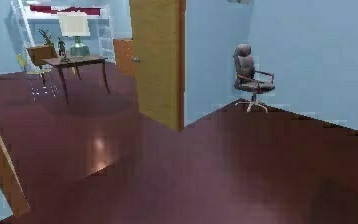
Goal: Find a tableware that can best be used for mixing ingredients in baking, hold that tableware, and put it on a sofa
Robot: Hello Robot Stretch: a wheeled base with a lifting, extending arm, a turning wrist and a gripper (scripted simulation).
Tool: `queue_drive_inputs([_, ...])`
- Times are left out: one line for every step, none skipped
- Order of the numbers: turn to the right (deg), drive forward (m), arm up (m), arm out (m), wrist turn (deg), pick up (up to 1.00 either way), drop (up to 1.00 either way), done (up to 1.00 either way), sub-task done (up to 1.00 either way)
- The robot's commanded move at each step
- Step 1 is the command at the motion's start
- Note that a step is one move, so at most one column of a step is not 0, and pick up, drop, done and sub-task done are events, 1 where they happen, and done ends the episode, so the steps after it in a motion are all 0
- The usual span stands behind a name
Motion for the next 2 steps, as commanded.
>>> queue_drive_inputs([0.0, 0.45, 0.0, 0.0, 0.0, 0.0, 0.0, 0.0, 0.0])
queue_drive_inputs([42.0, 0.0, 0.0, 0.0, 0.0, 0.0, 0.0, 0.0, 0.0])
